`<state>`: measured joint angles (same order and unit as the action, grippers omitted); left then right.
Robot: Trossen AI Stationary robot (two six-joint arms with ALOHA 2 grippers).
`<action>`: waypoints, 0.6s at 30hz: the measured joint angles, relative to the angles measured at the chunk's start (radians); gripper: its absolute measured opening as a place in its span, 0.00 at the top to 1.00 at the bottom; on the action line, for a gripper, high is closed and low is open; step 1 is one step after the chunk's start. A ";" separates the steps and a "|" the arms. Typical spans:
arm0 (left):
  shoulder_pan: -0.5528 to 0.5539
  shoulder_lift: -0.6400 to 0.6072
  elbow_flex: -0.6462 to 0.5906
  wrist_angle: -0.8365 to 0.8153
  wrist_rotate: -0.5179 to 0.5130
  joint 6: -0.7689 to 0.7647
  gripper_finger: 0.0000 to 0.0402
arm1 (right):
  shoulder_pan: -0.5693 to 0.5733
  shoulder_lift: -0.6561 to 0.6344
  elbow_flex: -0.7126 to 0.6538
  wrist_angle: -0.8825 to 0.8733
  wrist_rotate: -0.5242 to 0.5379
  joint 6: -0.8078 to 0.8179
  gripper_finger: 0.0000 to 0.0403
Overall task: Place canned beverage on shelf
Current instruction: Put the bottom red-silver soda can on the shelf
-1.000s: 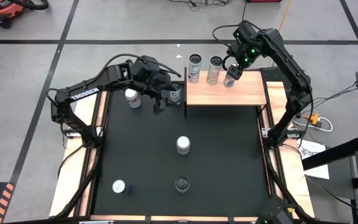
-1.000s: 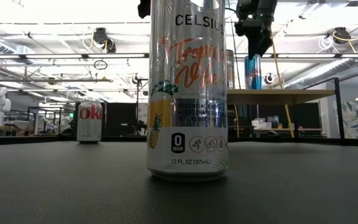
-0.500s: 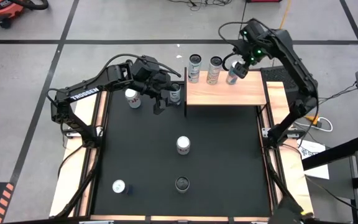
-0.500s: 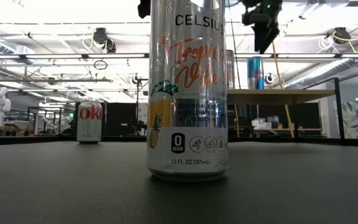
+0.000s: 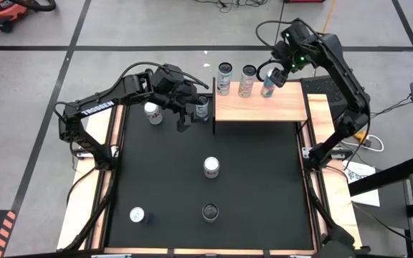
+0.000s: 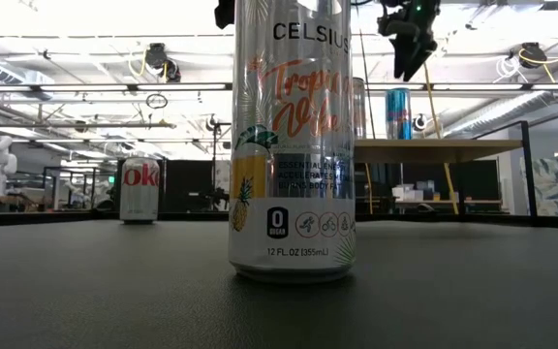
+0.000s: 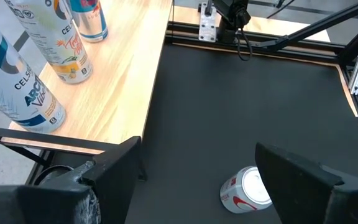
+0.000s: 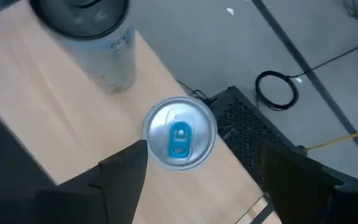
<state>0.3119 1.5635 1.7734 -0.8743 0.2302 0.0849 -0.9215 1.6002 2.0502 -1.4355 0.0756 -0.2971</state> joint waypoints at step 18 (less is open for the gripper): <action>0.001 0.000 0.000 -0.003 0.000 0.006 0.21 | -0.028 0.001 -0.063 -0.038 0.187 0.098 0.57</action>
<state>0.3126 1.5635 1.7737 -0.8768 0.2298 0.0912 -0.9492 1.6016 1.9874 -1.4737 0.2623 -0.1989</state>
